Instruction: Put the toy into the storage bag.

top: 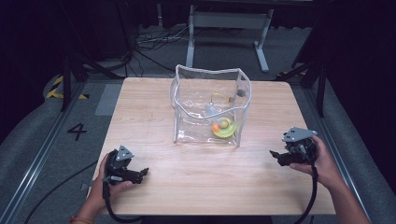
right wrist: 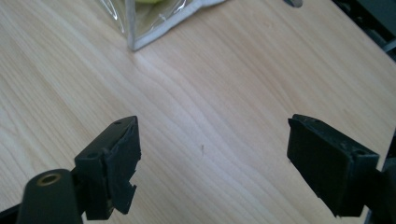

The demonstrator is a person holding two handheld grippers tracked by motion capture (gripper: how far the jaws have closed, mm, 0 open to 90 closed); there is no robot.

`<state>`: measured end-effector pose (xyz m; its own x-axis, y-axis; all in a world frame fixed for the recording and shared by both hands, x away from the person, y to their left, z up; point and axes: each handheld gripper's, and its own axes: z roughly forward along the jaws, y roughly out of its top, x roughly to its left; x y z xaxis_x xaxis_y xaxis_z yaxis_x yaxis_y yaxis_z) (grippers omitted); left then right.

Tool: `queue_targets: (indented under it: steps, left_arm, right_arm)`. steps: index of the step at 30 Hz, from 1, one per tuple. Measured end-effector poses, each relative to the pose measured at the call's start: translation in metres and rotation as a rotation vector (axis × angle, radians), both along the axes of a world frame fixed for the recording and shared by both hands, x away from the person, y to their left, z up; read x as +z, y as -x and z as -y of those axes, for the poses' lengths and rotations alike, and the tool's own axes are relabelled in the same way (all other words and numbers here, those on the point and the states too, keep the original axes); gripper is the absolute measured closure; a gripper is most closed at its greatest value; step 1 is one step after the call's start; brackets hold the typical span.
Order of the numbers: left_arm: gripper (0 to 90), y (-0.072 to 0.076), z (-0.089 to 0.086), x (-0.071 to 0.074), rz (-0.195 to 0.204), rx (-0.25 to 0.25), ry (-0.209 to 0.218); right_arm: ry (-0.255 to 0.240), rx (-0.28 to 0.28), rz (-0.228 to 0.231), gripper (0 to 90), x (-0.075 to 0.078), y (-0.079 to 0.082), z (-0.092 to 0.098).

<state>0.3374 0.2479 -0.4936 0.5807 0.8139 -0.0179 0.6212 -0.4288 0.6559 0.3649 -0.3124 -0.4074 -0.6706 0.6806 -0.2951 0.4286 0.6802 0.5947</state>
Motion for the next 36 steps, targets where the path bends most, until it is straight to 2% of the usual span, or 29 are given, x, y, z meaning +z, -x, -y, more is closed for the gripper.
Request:
queue_targets:
  steps: [9,12,14,16,18,22,25,26,29,36]
  left_arm:
    - [0.8,0.000,0.000,0.000,0.001,0.000,0.000]
    - [0.8,0.000,0.000,0.000,-0.003,0.001,-0.001]
    - [0.8,0.000,0.000,0.000,-0.003,0.002,-0.001]
    - [0.8,0.000,0.000,0.000,-0.003,0.002,0.000]
    - [0.8,0.000,0.000,0.000,-0.003,0.002,0.000]
    - [0.8,0.000,0.000,0.000,-0.003,0.001,0.000]
    - [0.8,0.000,0.000,0.000,-0.003,0.002,0.000]
    - [0.8,0.000,0.000,0.000,-0.003,0.003,0.000]
    - [0.8,0.000,0.000,0.000,-0.003,0.003,0.000]
    - [0.8,0.001,0.000,0.000,-0.003,0.005,-0.001]
  right_arm:
    - [-0.053,-0.034,0.004,16.5,-0.028,0.010,0.023]
    - [-0.094,-0.035,0.007,16.6,-0.036,0.015,0.034]
    - [-0.120,-0.038,-0.015,16.5,-0.043,0.018,0.040]
    - [-0.124,-0.037,-0.012,16.6,-0.047,0.020,0.044]
    - [-0.135,-0.048,-0.024,16.5,-0.057,0.025,0.051]
    - [-0.155,-0.072,-0.021,16.5,-0.072,0.033,0.063]
    - [-0.191,-0.096,-0.014,16.3,-0.082,0.041,0.073]
    - [-0.223,-0.107,-0.003,16.3,-0.085,0.044,0.078]
    - [-0.294,-0.148,-0.030,15.9,-0.089,0.047,0.087]
    - [-0.331,-0.199,-0.084,12.8,-0.090,0.044,0.092]
